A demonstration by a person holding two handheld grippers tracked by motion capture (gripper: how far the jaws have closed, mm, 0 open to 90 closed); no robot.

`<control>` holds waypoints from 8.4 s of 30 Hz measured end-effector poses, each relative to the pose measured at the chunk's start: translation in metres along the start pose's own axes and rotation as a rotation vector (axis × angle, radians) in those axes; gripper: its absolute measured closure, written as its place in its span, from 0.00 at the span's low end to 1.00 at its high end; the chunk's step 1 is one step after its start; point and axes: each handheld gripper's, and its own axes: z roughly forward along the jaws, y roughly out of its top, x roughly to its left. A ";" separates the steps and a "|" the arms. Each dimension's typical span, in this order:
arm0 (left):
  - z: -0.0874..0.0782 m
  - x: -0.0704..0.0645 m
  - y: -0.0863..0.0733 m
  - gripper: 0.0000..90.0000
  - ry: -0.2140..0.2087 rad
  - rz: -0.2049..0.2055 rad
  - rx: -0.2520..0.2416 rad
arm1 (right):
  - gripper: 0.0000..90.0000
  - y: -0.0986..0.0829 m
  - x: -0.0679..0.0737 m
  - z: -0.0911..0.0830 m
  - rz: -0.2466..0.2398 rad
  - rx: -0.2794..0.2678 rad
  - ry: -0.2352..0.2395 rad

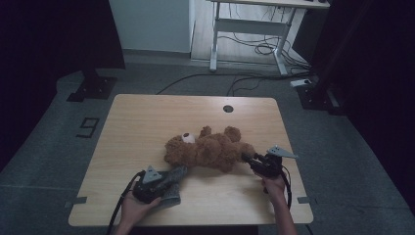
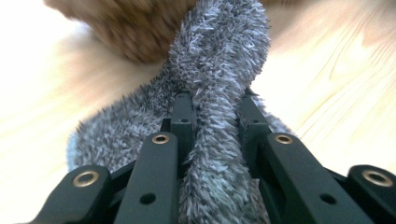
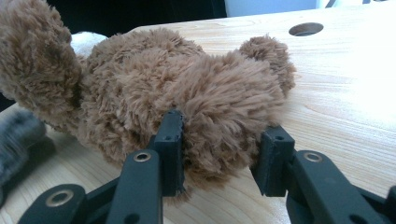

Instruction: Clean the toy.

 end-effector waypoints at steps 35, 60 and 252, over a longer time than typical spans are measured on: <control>0.058 -0.016 0.114 0.82 0.026 0.055 -0.115 | 0.68 -0.008 0.001 0.001 0.019 0.000 0.011; 0.012 0.028 0.076 0.83 0.117 -0.047 -0.125 | 0.69 -0.015 0.001 0.001 0.025 0.015 0.011; 0.068 -0.053 0.112 0.83 -0.028 0.148 -0.018 | 0.77 -0.018 -0.002 -0.002 0.041 0.076 0.050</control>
